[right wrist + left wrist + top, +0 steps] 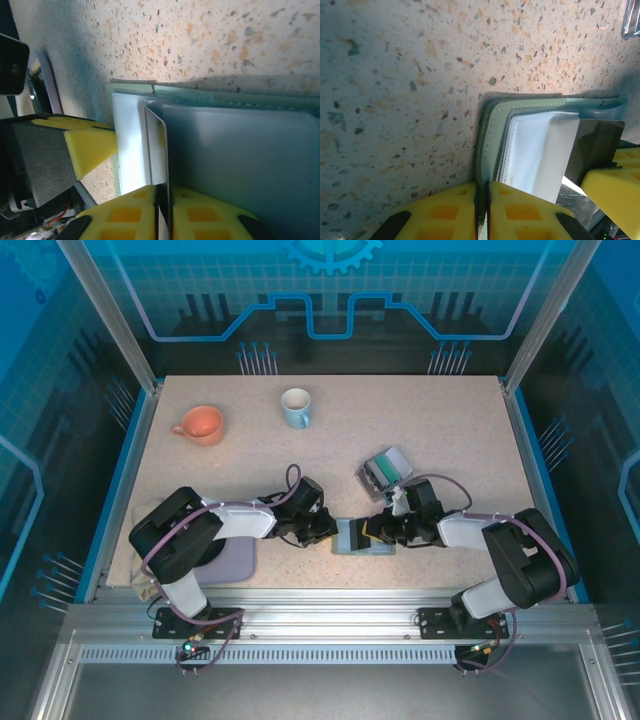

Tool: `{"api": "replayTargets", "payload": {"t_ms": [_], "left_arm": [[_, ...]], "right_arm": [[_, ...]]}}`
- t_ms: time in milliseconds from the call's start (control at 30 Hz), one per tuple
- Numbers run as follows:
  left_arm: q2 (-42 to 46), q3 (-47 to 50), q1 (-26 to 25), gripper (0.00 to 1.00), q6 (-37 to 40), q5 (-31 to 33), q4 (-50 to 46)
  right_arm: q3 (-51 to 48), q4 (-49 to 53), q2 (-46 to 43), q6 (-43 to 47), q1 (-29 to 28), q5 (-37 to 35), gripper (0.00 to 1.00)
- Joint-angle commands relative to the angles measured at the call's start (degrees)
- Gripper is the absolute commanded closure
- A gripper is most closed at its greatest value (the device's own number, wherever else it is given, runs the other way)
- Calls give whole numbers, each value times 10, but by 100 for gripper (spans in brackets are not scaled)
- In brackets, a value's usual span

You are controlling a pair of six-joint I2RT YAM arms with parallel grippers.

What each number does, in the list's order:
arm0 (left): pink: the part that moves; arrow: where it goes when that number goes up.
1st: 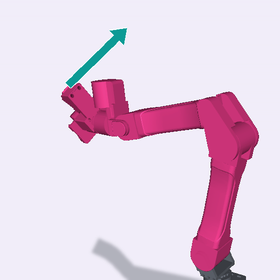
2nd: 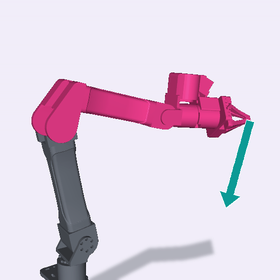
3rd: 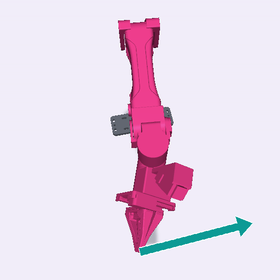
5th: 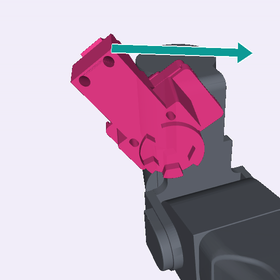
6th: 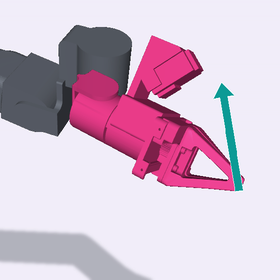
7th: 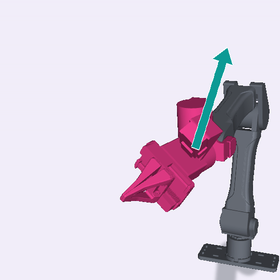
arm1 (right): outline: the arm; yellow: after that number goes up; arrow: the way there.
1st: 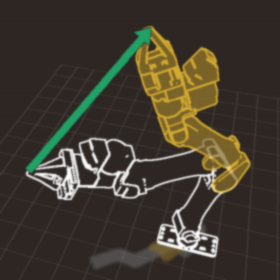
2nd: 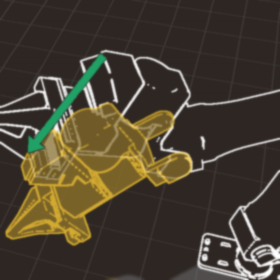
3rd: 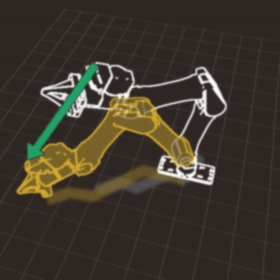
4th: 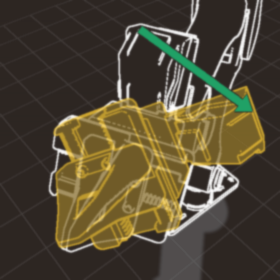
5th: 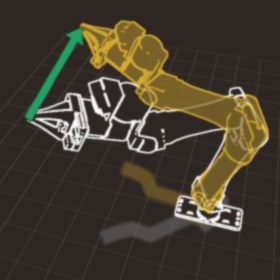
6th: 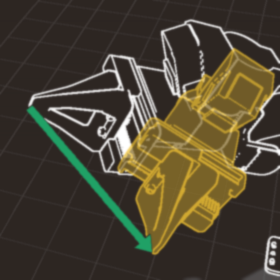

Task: Put the credit cards into the card holder
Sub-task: Insert the credit card into the card slot.

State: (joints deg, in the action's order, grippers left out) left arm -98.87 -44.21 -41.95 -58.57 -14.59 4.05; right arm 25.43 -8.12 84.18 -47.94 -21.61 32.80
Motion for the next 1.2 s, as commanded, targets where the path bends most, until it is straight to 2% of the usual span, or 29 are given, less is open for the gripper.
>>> {"api": "replayTargets", "payload": {"t_ms": [0, 267, 300, 367, 500, 867, 1167], "left_arm": [[-11, 10, -8, 87, -6, 7, -12], [-10, 10, -7, 87, -7, 7, -10], [-11, 9, -7, 87, -7, 6, -10], [-11, 10, -7, 87, -7, 7, -11], [-11, 8, -7, 87, -6, 6, -10], [-13, 8, -7, 87, -8, 8, -8], [-10, 10, -7, 87, -8, 12, -14]], "right_arm": [[25, 85, -20, 39, -5, -29, 82], [31, 115, -13, 52, -3, -36, 78], [34, 118, -11, 53, -4, -35, 79], [35, 111, -8, 56, -5, -24, 89], [41, 87, 7, 55, -7, 3, 95], [66, 18, 67, 7, -46, 23, 91], [77, 48, 64, 9, -60, -1, 88]]}}
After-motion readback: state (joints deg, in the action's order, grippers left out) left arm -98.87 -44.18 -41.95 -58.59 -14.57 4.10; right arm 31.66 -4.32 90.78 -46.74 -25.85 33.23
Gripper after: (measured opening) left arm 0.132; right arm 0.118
